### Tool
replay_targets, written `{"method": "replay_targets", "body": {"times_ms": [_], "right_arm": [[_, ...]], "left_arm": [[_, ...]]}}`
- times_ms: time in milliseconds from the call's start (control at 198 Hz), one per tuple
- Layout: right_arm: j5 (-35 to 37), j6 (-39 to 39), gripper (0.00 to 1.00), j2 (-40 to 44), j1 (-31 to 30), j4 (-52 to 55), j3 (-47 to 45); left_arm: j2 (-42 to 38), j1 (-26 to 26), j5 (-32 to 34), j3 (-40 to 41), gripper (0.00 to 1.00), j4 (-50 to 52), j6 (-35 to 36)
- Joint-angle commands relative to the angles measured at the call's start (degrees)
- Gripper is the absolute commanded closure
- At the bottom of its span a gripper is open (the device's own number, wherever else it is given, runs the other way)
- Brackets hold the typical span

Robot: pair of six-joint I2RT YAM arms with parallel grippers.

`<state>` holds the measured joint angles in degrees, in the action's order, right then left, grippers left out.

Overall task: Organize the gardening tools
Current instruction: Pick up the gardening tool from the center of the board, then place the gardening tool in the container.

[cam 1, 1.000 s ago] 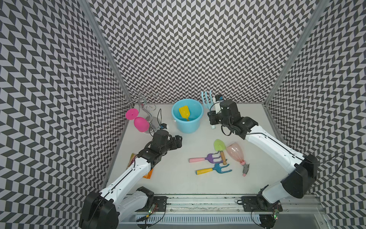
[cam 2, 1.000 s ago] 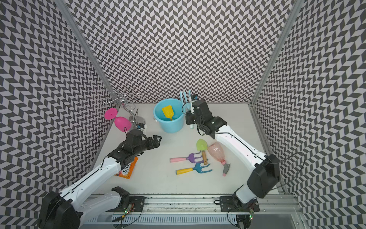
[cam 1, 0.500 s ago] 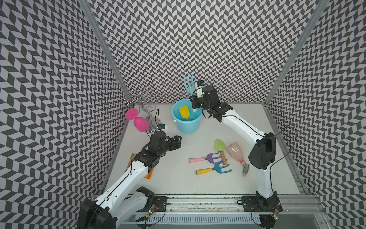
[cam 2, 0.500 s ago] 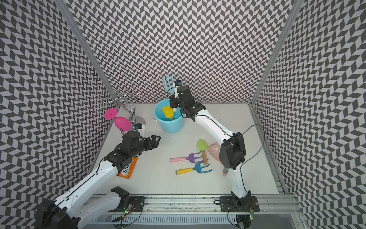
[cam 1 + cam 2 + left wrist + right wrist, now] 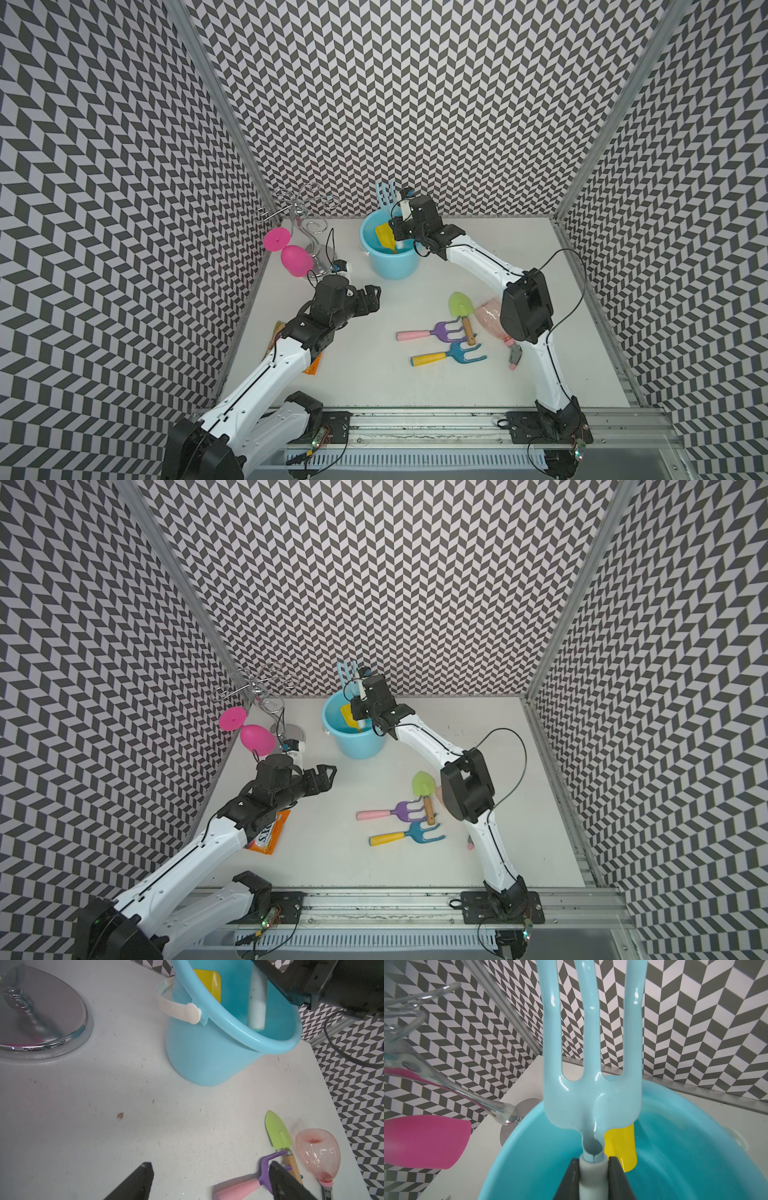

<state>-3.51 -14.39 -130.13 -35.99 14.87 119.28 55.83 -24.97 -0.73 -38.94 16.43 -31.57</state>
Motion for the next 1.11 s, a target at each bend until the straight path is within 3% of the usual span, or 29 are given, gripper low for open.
{"method": "replay_targets", "body": {"times_ms": [0,228,425,653,881,1108], "right_arm": [[-0.6,0.5,0.78,-1.0,-0.5,-3.4,2.9],[-0.4,0.9,0.76,-2.8,-0.6,-2.1,3.8],[-0.4,0.9,0.65,-2.8,-0.7,-1.8,3.7],[-0.1,1.2,0.63,-1.8,-1.1,-1.1,3.3],[0.9,1.6,0.54,4.0,-1.0,-0.8,1.3],[2.8,0.2,0.49,15.1,0.3,-2.6,-7.1]], "left_arm": [[0.2,0.4,-0.1,-0.5,0.11,0.6,0.6],[-0.3,0.5,0.2,-0.1,0.11,0.4,0.4],[-0.5,0.7,0.3,0.2,0.11,0.5,0.4],[-0.7,0.7,0.1,0.2,0.11,0.3,0.6],[-0.3,0.8,-0.5,-0.9,0.11,-0.1,2.1],[1.3,-0.9,-2.0,-2.8,0.11,-0.6,4.5]]}}
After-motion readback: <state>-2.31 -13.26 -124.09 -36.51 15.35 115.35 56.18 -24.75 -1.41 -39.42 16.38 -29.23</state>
